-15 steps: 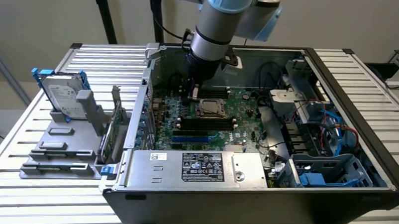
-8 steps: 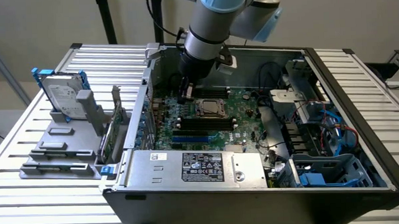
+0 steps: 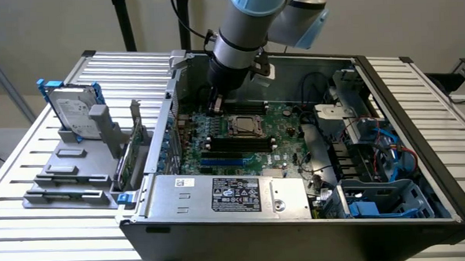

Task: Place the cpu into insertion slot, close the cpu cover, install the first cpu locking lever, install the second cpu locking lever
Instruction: 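Install the first cpu locking lever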

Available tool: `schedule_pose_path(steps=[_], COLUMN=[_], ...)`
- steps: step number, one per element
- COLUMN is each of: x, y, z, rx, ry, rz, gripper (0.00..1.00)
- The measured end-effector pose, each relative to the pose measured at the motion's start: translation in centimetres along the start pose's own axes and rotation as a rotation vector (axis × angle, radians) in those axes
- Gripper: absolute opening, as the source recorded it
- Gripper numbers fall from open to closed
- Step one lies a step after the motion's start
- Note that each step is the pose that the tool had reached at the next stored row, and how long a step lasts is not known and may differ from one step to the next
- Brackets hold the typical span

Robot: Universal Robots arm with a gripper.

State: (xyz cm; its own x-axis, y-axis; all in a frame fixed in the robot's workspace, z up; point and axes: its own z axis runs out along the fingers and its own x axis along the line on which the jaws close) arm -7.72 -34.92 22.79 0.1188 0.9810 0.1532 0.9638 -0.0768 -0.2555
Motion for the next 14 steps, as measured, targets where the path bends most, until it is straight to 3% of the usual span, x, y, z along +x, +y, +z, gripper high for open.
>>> schedule_pose_path(steps=[11, 14], x=[-0.02, -0.03], y=[-0.39, -0.48], z=[-0.05, -0.08], rx=[0.0157, 0.0160], ry=[0.0760, 0.0970], rz=[0.058, 0.078], gripper=[0.11, 0.11])
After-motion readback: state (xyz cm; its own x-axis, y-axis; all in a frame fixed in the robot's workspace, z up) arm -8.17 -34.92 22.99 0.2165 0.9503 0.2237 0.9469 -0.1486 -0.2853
